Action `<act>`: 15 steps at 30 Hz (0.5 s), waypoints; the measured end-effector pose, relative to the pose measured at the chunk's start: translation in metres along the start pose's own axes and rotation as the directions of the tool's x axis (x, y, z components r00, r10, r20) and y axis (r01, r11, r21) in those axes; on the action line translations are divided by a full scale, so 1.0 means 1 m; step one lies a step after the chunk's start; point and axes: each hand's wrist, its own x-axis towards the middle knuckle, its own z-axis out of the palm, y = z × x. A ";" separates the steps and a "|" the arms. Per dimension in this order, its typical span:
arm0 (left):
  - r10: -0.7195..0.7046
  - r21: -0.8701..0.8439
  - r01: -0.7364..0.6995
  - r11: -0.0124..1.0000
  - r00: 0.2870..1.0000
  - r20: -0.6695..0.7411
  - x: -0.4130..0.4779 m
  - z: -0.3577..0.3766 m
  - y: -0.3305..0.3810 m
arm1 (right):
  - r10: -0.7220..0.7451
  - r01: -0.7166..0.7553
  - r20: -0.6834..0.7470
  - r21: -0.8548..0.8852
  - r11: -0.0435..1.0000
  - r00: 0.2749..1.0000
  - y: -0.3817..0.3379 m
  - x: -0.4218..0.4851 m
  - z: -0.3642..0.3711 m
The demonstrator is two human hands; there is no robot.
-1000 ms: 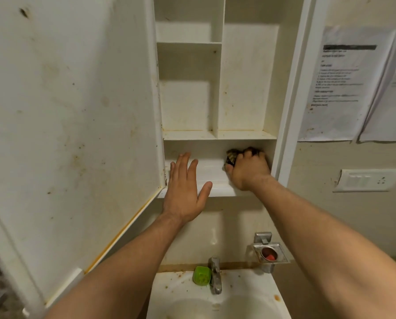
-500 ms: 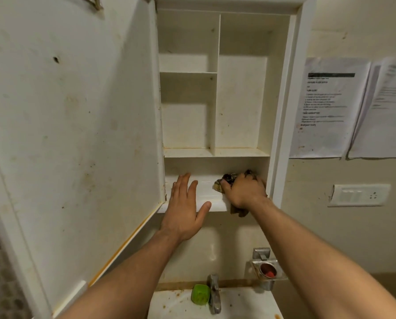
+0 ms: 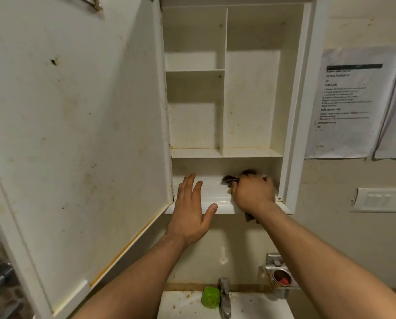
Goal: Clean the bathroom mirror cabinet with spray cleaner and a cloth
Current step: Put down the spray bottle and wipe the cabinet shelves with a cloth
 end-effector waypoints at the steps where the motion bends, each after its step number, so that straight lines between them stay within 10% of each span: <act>1: -0.006 0.001 0.006 1.000 1.000 0.003 0.000 0.001 0.000 | 0.070 -0.067 0.015 -0.135 0.989 0.997 0.004 -0.002 0.000; 5: -0.008 0.006 0.008 1.000 1.000 -0.007 0.001 0.004 0.000 | 0.064 -0.040 0.128 -0.184 0.982 0.990 -0.005 0.002 -0.007; 11: -0.027 -0.025 0.027 0.999 1.000 -0.008 0.002 0.004 0.001 | -0.121 0.074 0.050 0.546 0.834 0.991 -0.039 0.009 -0.013; 13: -0.035 -0.050 0.035 0.998 0.999 -0.002 0.001 0.002 0.001 | 0.265 -0.118 -0.022 0.858 0.500 0.964 -0.039 0.009 -0.007; 15: -0.031 -0.051 0.030 0.998 0.999 -0.009 0.000 0.003 0.001 | 0.669 -0.126 0.108 0.992 -0.021 0.736 -0.033 0.014 -0.006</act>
